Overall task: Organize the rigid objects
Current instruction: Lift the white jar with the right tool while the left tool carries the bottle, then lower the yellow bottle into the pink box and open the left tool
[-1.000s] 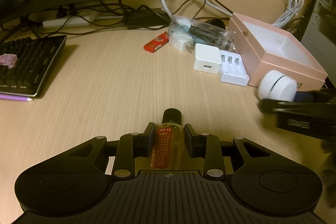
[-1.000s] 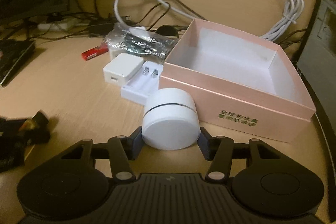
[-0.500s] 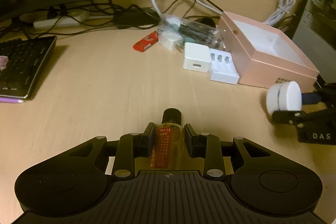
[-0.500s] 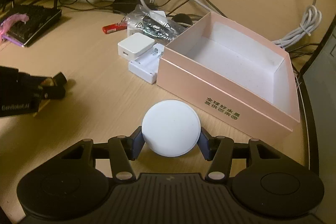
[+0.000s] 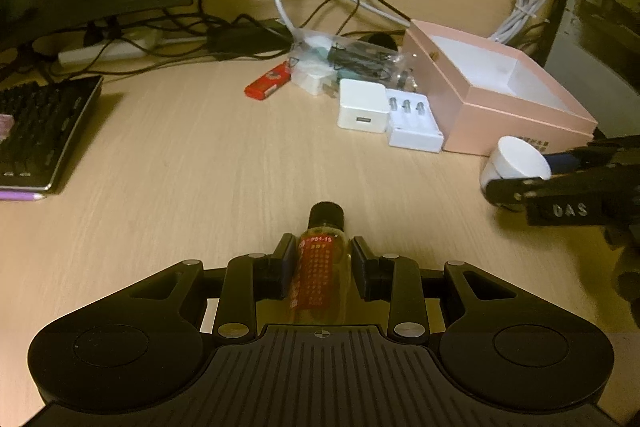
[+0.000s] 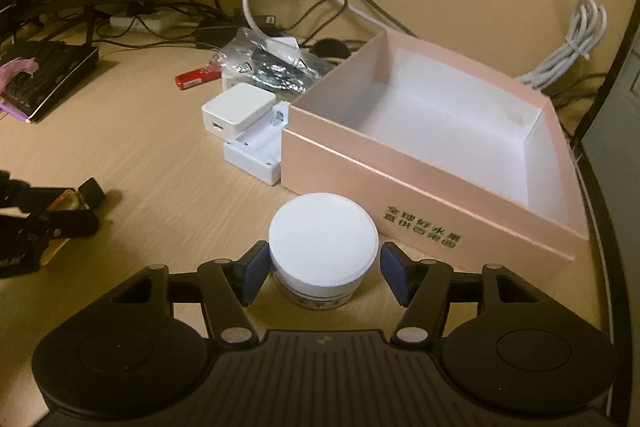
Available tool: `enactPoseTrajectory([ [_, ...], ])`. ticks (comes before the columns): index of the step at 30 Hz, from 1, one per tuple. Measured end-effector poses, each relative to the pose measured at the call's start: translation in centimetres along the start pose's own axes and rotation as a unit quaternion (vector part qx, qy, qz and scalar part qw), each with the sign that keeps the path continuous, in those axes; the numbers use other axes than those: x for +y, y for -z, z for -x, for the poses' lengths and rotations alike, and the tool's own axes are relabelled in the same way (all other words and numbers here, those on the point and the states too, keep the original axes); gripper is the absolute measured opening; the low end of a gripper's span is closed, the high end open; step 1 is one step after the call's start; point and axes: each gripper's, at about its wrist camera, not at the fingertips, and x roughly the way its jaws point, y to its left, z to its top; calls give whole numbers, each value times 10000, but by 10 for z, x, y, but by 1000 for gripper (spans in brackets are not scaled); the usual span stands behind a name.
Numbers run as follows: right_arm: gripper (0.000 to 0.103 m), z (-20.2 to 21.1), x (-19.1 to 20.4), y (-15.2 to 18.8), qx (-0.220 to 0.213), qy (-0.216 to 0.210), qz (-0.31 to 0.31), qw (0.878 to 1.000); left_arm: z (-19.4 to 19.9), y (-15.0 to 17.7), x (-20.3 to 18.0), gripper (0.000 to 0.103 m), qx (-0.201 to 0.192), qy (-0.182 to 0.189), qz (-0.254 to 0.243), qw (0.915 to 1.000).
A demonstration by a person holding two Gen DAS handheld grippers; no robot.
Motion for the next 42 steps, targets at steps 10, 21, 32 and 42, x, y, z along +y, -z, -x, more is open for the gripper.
enactPoseTrajectory([
  [10,55,20,-7,1,-115,82,-131,9998,8,9,-15,32,107,266,-769,9966],
  [21,55,105,-54,30,-602,521,-626,9949,8,-96,-60,32,-288,1701,-707,9825],
  [32,55,138,-79,54,-707,1223,-951,9854,-81,-189,-119,33,-351,1912,-414,9801],
  [42,55,117,-90,25,-671,1171,-869,9870,-27,-102,-31,33,-580,1263,218,9901],
])
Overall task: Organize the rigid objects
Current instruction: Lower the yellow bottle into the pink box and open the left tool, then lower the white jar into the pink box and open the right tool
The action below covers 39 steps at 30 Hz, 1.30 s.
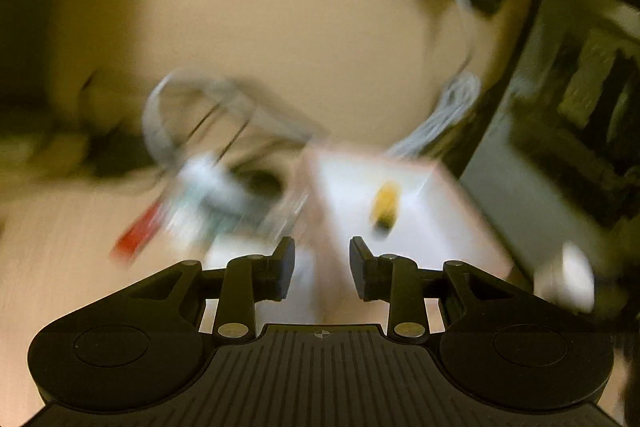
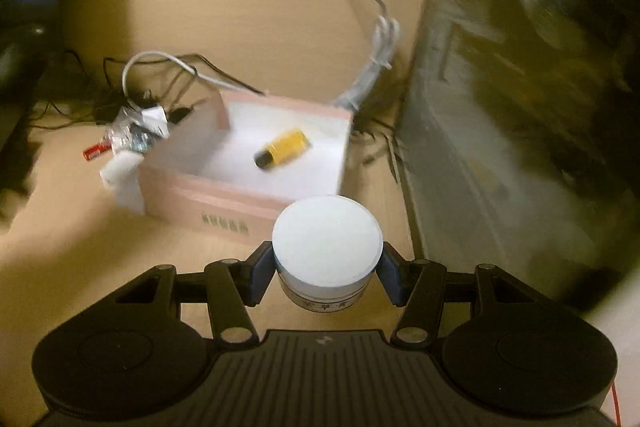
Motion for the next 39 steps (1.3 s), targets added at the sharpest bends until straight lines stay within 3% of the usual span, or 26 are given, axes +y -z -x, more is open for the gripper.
enactPoseTrajectory([
  [3,55,-24,12,-28,-75,-192,143,9997,13,34,17,33,322,-164,275,9990],
  [8,55,-98,34,-64,437,-569,172,9973,43,68,31,33,471,-318,306,9979],
  [13,54,-162,46,-72,989,-548,47,9936,57,83,39,33,546,-552,62,9970],
  [17,54,-172,47,-72,942,-576,90,9938,53,87,44,33,650,-623,212,9957],
  [24,54,-172,29,-64,1111,-802,-307,9901,46,80,40,33,643,-673,178,9955],
  [28,53,-159,23,-53,979,-830,-283,9913,43,78,36,33,669,-613,112,9958],
  [32,55,-112,15,-46,360,-833,-325,9953,39,79,36,33,691,-534,130,9961],
  [35,67,-70,12,-32,-76,-793,-213,9966,32,79,35,33,752,-514,154,9957],
  [39,67,-30,19,0,-372,-387,181,9984,21,70,32,33,687,-483,143,9964],
])
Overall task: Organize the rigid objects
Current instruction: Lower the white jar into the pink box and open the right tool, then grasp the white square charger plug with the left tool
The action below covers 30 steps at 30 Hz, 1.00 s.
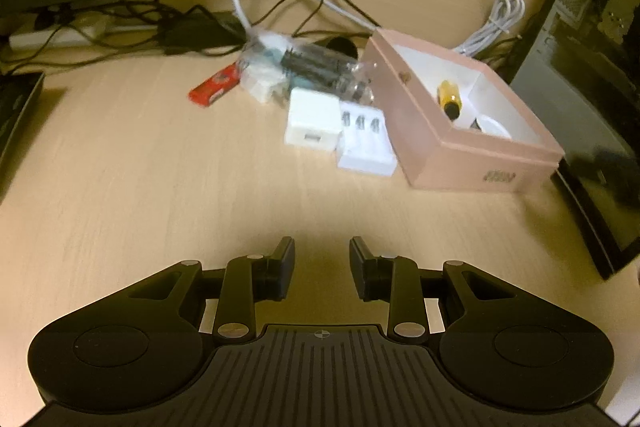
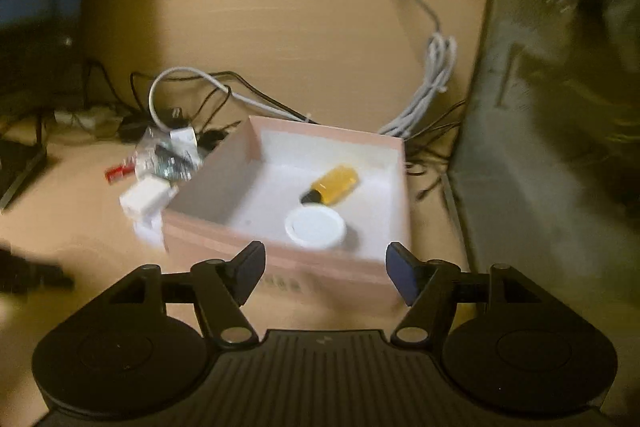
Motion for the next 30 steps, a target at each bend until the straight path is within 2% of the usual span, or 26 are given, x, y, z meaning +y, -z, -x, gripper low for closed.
enactPoseTrajectory([
  [3,68,20,4,18,-159,292,10,9994,-7,-18,-3,33,-208,-47,-18,9998],
  [7,68,27,5,31,184,186,-273,9993,-26,-50,-10,33,-400,-174,-348,9984],
  [10,68,27,8,43,422,194,-344,9983,-44,-69,-19,33,-488,-484,-725,9950],
  [14,68,32,16,60,585,218,-216,9978,-66,-84,-21,33,-389,-715,-916,9925],
  [17,68,30,17,68,801,276,-216,9962,-77,-85,-21,34,-283,-772,-994,9916],
  [25,68,20,13,74,1362,388,-173,9898,-81,-75,-28,34,-647,-811,-1114,9883],
  [30,68,11,8,74,1660,423,-353,9846,-77,-67,-25,36,-860,-686,-1086,9880],
])
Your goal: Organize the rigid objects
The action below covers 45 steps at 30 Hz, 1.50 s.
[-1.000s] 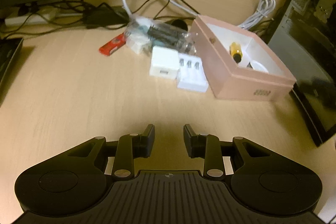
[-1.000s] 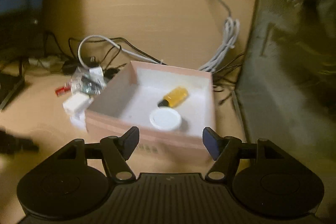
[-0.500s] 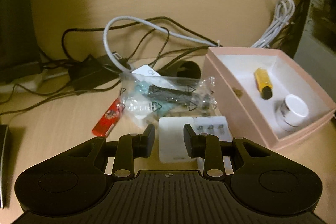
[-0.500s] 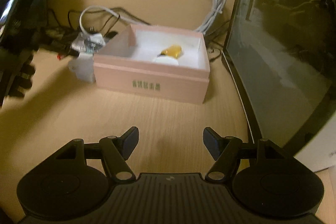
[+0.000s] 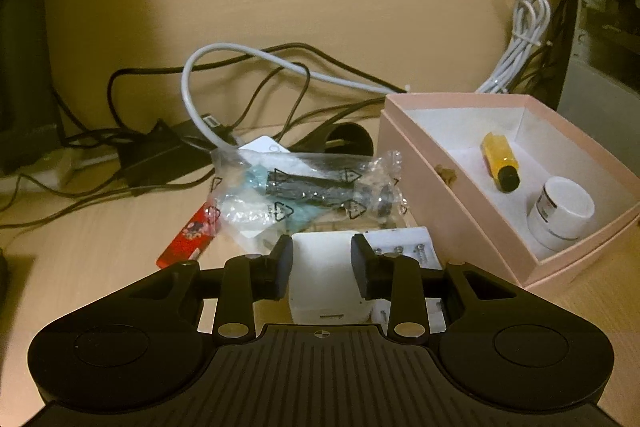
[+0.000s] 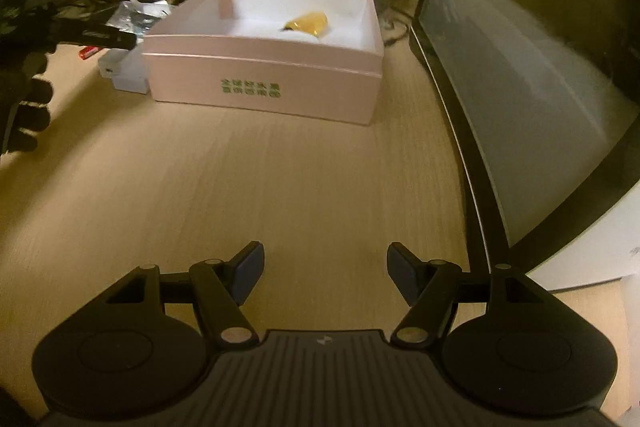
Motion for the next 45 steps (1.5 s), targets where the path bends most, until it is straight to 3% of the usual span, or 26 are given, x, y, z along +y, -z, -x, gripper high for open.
enactPoseTrajectory([
  [2,68,-3,-1,-2,48,33,-72,10000,1,2,3,39,-21,100,66,9999],
  [6,68,-6,0,-6,45,33,-77,10000,4,4,-2,60,51,451,-118,9989],
  [10,71,-9,1,-7,-63,-16,-215,9997,2,9,-11,62,201,305,-517,9980],
  [13,75,-12,-3,-6,-95,-84,-400,9991,-5,12,-1,67,409,383,-50,9984],
  [17,81,-18,-10,-5,-127,-195,-703,9973,-8,10,8,65,461,427,392,9973],
  [23,91,-20,-7,0,-264,-217,-713,9969,-9,8,6,55,478,472,304,9973],
  [27,103,-25,-4,0,-161,-326,-575,9977,0,10,14,52,627,493,637,9948],
  [34,100,-26,-4,-8,3,-543,-261,9982,37,31,16,52,864,391,751,9927],
  [36,72,-22,-4,-18,20,-739,-59,9972,48,38,15,52,935,381,752,9920],
  [41,71,9,-10,-77,-822,-787,243,9932,72,53,15,52,1006,385,798,9910],
  [45,71,3,-13,-132,-702,-1005,178,9923,83,62,16,52,956,432,860,9908],
])
